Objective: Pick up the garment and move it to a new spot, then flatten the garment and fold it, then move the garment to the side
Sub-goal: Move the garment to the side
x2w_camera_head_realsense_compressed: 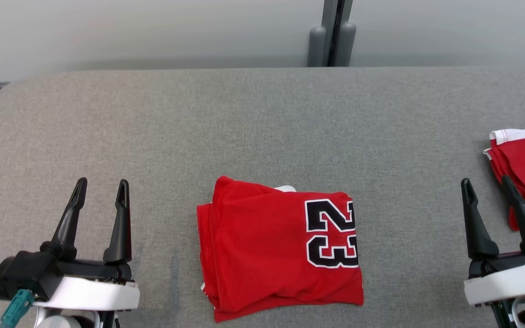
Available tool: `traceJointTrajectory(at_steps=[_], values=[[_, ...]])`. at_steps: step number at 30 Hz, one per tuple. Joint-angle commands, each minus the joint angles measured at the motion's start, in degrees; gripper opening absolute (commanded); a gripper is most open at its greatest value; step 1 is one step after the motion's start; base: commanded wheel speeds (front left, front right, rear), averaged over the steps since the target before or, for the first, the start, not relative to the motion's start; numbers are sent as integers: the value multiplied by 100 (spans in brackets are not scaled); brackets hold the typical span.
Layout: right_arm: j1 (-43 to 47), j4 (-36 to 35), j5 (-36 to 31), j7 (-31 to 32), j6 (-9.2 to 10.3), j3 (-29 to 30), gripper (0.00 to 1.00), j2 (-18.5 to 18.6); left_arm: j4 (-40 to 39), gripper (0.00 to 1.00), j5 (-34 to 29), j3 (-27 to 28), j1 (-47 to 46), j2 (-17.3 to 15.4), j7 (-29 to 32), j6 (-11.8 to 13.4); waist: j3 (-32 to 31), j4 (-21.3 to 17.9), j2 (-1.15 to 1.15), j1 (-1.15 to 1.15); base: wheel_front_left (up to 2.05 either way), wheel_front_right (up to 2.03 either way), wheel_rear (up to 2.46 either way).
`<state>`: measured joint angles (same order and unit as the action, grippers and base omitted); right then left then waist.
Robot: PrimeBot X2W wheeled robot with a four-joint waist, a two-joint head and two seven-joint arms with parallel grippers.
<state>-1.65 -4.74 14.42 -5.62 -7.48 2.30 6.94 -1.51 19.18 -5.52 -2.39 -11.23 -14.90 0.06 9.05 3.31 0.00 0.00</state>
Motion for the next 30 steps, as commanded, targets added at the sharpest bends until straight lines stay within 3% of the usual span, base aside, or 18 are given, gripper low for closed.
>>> traceJointTrajectory(at_steps=[1,13,30], values=[[106,-22,-3,29,-4,9,100,-14,1,100,-53,-5,79,-41,-4,-14,-132,-43,0,0,0,0,0],[771,-155,-38,267,-3,98,100,-69,-109,100,-64,-101,607,-171,199,57,-717,-117,0,0,0,0,0],[992,-321,-84,402,-3,156,100,-111,-253,100,-25,-145,756,-263,404,187,-847,-117,0,0,0,0,0]])
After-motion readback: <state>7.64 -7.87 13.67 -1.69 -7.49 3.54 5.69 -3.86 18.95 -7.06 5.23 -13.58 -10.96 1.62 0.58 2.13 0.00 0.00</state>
